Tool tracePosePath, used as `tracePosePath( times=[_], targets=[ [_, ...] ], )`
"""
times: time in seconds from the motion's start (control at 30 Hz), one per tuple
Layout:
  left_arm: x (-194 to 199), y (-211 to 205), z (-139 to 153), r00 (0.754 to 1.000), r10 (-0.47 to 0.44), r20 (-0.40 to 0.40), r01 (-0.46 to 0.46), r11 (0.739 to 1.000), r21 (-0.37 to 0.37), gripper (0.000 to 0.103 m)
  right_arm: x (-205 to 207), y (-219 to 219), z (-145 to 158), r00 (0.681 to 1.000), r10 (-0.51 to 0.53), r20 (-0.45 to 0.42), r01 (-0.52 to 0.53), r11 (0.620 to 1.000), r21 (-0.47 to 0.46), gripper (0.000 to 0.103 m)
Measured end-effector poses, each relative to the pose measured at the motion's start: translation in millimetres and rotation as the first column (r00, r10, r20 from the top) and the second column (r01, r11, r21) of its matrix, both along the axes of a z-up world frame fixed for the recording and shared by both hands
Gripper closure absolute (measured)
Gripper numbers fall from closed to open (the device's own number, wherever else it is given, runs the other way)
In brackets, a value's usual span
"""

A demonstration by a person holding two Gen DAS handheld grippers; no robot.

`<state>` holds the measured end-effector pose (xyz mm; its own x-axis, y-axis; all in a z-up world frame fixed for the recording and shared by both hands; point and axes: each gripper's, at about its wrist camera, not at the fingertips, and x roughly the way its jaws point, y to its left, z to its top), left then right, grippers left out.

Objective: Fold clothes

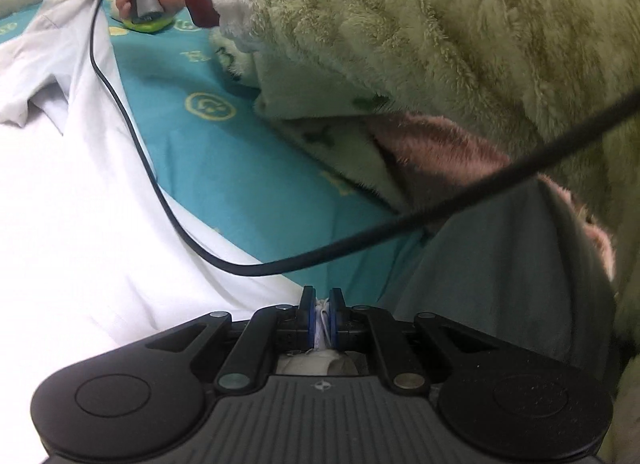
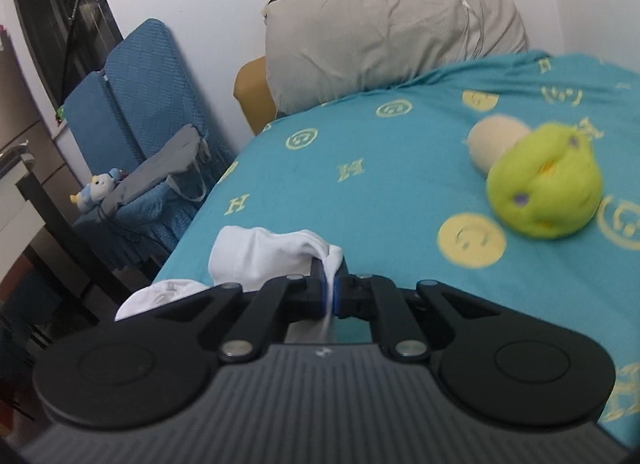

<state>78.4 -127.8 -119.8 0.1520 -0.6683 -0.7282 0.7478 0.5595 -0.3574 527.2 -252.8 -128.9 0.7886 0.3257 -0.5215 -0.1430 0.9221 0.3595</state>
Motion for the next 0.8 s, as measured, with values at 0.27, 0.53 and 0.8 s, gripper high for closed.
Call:
tracePosePath(
  times=[0.27, 0.53, 0.8],
  targets=[
    [22.3, -66.2, -5.7, 0.999, -0.033, 0.000, 0.033, 0.997, -0.068, 0.096, 34.3, -53.3, -6.2, 0.990, -0.134, -0.038, 0.130, 0.987, -0.099, 0.096],
    [31.3, -55.5, -17.9, 0.998, 0.070, 0.002, -0.070, 0.996, -0.051, 0.045, 28.6, -54.0, -44.8, 0.994, -0.094, -0.057, 0.085, 0.985, -0.148, 0.047],
    [23.1, -15.8, 20.5, 0.968, 0.188, 0.164, -0.182, 0.982, -0.050, 0.022, -42.6, -40.6, 14.5, 0.992, -0.118, 0.046, 0.125, 0.977, -0.171, 0.020]
  ],
)
